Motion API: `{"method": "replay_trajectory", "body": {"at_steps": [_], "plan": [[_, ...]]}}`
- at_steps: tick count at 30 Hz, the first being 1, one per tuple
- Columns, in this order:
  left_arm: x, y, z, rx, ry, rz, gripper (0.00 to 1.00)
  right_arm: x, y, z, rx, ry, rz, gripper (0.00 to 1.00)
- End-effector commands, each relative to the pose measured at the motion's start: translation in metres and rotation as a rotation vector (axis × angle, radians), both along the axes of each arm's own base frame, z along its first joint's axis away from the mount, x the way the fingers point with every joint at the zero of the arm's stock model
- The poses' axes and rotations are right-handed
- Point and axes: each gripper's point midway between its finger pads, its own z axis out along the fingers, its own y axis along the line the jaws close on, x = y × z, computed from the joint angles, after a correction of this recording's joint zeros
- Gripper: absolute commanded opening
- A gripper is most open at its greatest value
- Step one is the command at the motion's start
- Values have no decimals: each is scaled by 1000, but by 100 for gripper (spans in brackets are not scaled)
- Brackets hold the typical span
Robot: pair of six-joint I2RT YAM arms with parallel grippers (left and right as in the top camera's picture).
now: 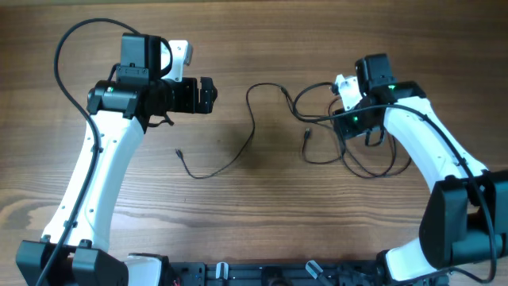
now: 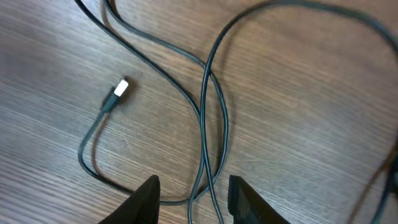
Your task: Untangle cables
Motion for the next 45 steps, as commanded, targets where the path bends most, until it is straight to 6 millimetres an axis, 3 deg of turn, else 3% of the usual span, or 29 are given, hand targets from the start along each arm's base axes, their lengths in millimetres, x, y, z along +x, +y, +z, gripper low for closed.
{"method": "replay_trajectory", "body": {"at_steps": [1,7,16,35,41,43,44,45], "plan": [[0,-2,0,-7,-4,-22,100,-7,7,-18,41,49,3,38],[0,-2,0,-7,-4,-22,100,-9,9,-44,45,87,6,39],[0,-2,0,-6,-4,-23,100,-5,9,-62,40,102,15,38],[-1,-2,0,-6,0,-22,100,-12,3,-69,5,135,29,40],[-1,-2,0,-6,0,-22,100,-19,2,-83,0,188,24,40],[-1,-2,0,-6,0,-22,100,-20,2,-85,-1,191,24,39],[-1,-2,0,-6,0,-22,100,-19,2,-85,-1,190,24,35],[-1,-2,0,-6,0,-22,100,-19,2,-85,-1,188,24,23]]}}
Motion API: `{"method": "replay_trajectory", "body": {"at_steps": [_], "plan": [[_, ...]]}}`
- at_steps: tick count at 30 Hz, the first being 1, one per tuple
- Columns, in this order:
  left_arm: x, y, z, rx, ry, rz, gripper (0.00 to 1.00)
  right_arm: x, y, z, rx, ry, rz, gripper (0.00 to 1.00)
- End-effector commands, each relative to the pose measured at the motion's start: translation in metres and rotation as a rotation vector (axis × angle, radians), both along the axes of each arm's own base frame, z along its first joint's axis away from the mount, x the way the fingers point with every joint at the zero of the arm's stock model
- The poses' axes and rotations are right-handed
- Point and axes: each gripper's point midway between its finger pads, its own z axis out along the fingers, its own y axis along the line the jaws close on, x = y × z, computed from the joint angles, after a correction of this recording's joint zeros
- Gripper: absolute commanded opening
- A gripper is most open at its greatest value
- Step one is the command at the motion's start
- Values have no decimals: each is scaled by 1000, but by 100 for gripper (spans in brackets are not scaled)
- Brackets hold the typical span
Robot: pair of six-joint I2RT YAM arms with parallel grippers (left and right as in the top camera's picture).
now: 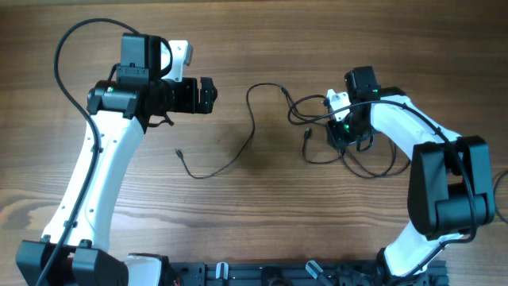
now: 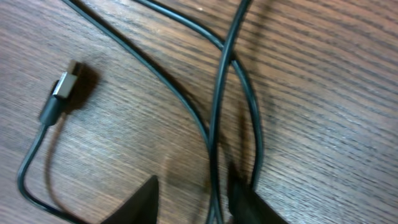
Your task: Untangle cables
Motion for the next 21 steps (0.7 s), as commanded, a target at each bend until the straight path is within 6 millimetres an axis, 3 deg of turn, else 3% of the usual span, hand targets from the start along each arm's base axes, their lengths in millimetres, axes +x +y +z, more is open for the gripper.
{"method": "replay_trajectory", "body": {"at_steps": [1,2,6,9,15,16,18,21], "plan": [[-1,-2,0,-6,-1,-22,100,-11,-3,-21,-16,65,0,10],[-1,-2,0,-6,-1,-22,100,-11,-3,-21,-16,66,-4,4],[-1,-2,0,-6,-1,-22,100,-10,-2,-17,-10,70,-26,4],[0,-2,0,-6,-2,-23,100,-2,2,6,6,50,-32,4],[-1,-2,0,-7,-1,-22,100,23,4,108,36,-128,-76,4],[-1,-2,0,-7,-2,-22,100,27,0,136,31,-194,-112,4],[-1,-2,-1,-6,1,-22,100,25,-8,169,13,-289,-143,4],[-3,-1,-2,-5,11,-22,100,21,-20,196,-26,-376,-193,4]]}}
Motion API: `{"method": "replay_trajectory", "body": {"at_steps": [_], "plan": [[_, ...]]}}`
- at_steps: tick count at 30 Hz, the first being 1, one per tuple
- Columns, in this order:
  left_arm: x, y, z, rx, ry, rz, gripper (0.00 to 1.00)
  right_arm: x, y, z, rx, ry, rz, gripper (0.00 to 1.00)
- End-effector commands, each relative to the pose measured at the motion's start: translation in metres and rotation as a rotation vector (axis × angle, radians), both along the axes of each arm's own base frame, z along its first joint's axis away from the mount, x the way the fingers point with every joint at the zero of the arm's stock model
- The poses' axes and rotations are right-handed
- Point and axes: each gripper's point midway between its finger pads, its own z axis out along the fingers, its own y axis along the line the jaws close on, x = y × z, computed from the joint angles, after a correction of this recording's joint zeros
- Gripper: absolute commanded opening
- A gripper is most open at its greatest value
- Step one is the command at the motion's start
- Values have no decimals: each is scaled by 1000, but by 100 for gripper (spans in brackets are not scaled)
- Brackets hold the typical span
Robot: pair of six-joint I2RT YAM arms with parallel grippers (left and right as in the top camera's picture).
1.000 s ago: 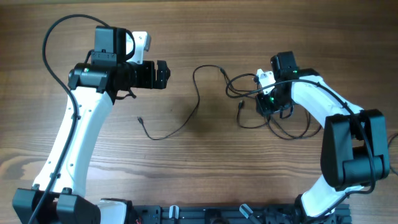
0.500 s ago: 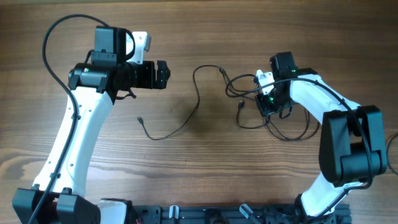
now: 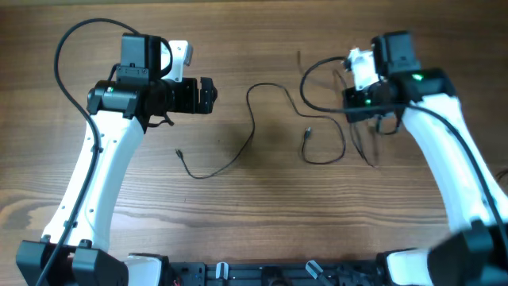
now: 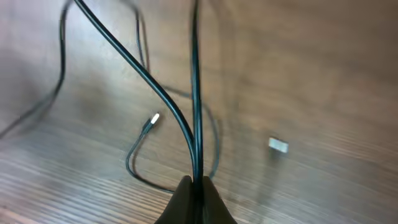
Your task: Untangle cables
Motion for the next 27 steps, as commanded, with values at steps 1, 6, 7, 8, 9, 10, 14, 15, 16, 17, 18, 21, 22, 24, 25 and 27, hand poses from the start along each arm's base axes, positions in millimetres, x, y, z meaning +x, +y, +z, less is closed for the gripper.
{"method": "replay_trajectory", "body": {"at_steps": [1,6,7,8,9,10,14,15,16,17,18,21,22,24,25,27], "plan": [[-2,-2,-1,-6,5,-22,100,-3,-19,34,-58,-98,-101,4],[-3,-2,-1,-7,9,-22,100,-24,-56,74,-152,-203,-306,4],[-3,-1,-2,-7,12,-22,100,-27,-61,79,-168,-218,-328,4],[-4,-1,-2,-6,15,-22,100,-30,-68,84,-181,-236,-363,4],[-4,-1,-2,-6,16,-22,100,-32,-77,90,-193,-257,-412,4],[-4,-1,-2,-6,16,-22,100,-33,-84,94,-197,-272,-450,4],[-8,-10,-1,-51,29,-50,100,-32,-127,100,-189,-302,-647,4],[-9,-10,-1,-52,32,-51,100,-31,-137,102,-185,-314,-686,4],[-9,-10,-1,-52,34,-51,100,-30,-143,104,-181,-325,-708,4],[-10,-10,-2,-51,38,-51,100,-28,-154,108,-178,-350,-744,4],[-10,-10,-2,-51,40,-51,100,-23,-166,115,-170,-388,-782,4],[-10,-10,-2,-51,40,-51,100,-8,-189,129,-104,-478,-833,4],[-11,-11,-2,-56,41,-54,100,1,-195,131,-78,-502,-825,4],[-12,-16,0,-83,43,-70,100,20,-211,126,-52,-529,-809,4],[-13,-17,0,-89,44,-74,100,27,-220,123,-55,-535,-825,4],[-14,-19,1,-102,46,-82,100,40,-236,115,-70,-548,-838,4]]}}
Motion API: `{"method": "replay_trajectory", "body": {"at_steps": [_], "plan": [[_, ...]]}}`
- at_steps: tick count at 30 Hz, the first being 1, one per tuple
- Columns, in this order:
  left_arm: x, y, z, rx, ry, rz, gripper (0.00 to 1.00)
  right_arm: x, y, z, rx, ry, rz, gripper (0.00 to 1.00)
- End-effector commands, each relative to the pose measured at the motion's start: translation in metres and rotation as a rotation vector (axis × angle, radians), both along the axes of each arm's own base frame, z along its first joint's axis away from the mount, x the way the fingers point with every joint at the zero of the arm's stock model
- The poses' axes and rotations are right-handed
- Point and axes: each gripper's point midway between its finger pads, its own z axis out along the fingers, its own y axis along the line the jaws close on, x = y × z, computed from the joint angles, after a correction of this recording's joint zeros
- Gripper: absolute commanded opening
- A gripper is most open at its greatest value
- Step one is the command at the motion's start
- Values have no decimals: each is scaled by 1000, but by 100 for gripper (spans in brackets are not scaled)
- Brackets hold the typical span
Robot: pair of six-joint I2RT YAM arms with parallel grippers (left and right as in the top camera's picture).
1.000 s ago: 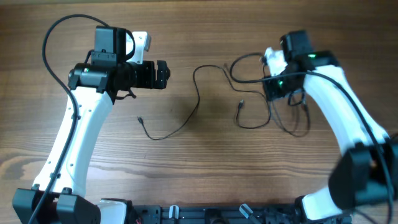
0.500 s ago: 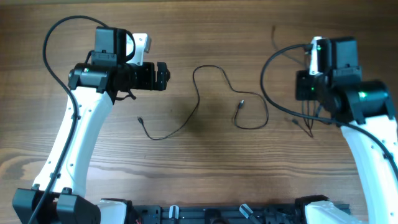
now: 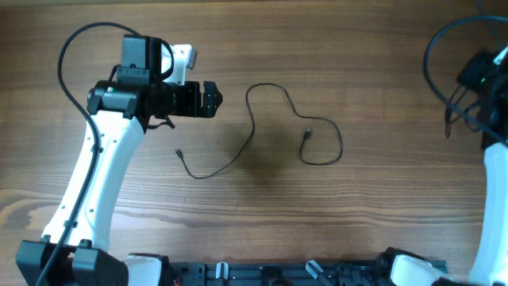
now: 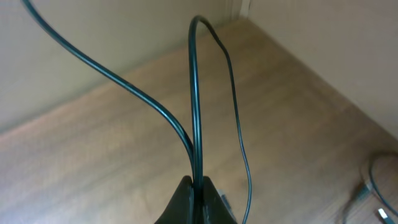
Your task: Untangle cables
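One thin black cable (image 3: 252, 127) lies loose on the wooden table (image 3: 373, 206) at the middle, its small plug (image 3: 306, 137) at the right end of a loop. A second black cable (image 3: 435, 48) hangs in loops at the far right edge. My right gripper (image 3: 479, 75) is shut on it, and the wrist view shows the strands (image 4: 193, 93) rising out of the closed right gripper (image 4: 199, 184), high above the wood. My left gripper (image 3: 213, 98) hovers left of the lying cable, holding nothing that I can see.
The left arm's own supply cable (image 3: 67, 56) arcs over the far left of the table. A pale wall and the table's corner (image 4: 242, 12) show behind the held cable in the right wrist view.
My right gripper, shut on the cable, has gone from the centre right to the far right edge. The held cable has come fully away from the one left lying. The left gripper shifted slightly right.
Both cables first lay tangled at the centre right, with my right gripper open above the crossing strands. It then sat low over them, jaws round the strands. After that it was shut on them and raised. Now the two cables are apart.
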Motion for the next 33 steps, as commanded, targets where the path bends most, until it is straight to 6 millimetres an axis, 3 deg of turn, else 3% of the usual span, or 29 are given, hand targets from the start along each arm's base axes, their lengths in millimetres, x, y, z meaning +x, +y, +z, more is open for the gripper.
{"method": "replay_trajectory", "body": {"at_steps": [1,4,5,9,13,16,21,24,28,33], "plan": [[-3,-9,2,-47,3,-44,100,34,-27,-25,0,11,17,4],[-3,-10,3,-53,3,-47,100,56,-60,-46,-2,13,-36,4],[-4,-10,3,-57,5,-49,100,69,-87,-58,-3,11,-75,4],[-8,-20,7,-110,14,-80,100,82,-153,-78,9,35,-173,4],[-9,-21,7,-110,15,-85,100,69,-216,-89,-28,76,-242,4],[-10,-32,9,-111,1,-115,100,37,-260,-90,-78,108,-331,4],[-10,-54,14,-117,-41,-175,100,7,-288,-99,-71,137,-359,4],[-13,-70,17,-120,-60,-219,100,-2,-292,-115,-41,172,-379,4],[-14,-75,17,-119,-65,-232,100,-4,-292,-141,1,220,-392,4],[-14,-75,17,-118,-65,-232,100,-8,-288,-152,39,240,-405,4]]}}
